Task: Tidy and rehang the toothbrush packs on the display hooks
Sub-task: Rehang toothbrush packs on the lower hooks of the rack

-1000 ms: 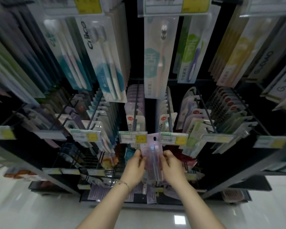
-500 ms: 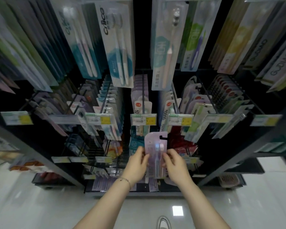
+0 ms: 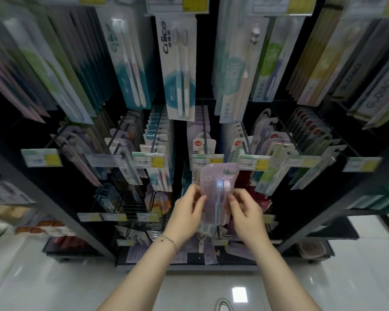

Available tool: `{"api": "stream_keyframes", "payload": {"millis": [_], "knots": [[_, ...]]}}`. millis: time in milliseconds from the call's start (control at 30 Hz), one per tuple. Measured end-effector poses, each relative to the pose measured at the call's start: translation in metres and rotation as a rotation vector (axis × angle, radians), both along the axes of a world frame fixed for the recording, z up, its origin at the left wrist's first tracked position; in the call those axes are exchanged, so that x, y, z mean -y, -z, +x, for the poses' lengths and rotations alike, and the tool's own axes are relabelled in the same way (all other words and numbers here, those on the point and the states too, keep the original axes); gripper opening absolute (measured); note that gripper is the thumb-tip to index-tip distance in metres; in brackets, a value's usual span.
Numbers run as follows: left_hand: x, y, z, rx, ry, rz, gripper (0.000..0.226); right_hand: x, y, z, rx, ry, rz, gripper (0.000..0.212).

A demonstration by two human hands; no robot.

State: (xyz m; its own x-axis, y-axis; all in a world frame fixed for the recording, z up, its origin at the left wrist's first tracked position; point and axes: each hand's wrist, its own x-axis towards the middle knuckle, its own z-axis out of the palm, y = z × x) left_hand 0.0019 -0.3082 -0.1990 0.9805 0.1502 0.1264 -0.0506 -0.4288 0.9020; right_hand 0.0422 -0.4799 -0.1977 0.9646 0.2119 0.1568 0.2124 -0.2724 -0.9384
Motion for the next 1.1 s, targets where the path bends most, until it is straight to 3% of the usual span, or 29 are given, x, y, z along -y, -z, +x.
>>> {"api": "stream_keyframes", "payload": {"millis": [200,500,700,833,1100], "knots": [[-0.023,-0.002,-0.015,0.014,-0.085,-0.030,0.005,-0.029,0.000,0.000,0.025,-0.053,-0.001,0.018],[-0.056,0.020,-0.017,-0.108,-0.221,-0.021,0.008,-0.071,0.019,0.015,-0.029,-0.170,-0.077,0.016],[-0.064,0.039,-0.006,-0.171,-0.249,-0.096,0.010,-0.084,0.036,0.033,-0.141,-0.157,-0.143,0.014],[-0.061,0.043,0.010,-0.197,-0.238,-0.106,0.018,-0.083,0.037,0.051,-0.119,-0.152,-0.168,0.012],[-0.047,0.043,0.037,-0.210,-0.199,-0.022,0.005,-0.063,0.036,0.070,-0.104,-0.154,-0.193,0.014]]}}
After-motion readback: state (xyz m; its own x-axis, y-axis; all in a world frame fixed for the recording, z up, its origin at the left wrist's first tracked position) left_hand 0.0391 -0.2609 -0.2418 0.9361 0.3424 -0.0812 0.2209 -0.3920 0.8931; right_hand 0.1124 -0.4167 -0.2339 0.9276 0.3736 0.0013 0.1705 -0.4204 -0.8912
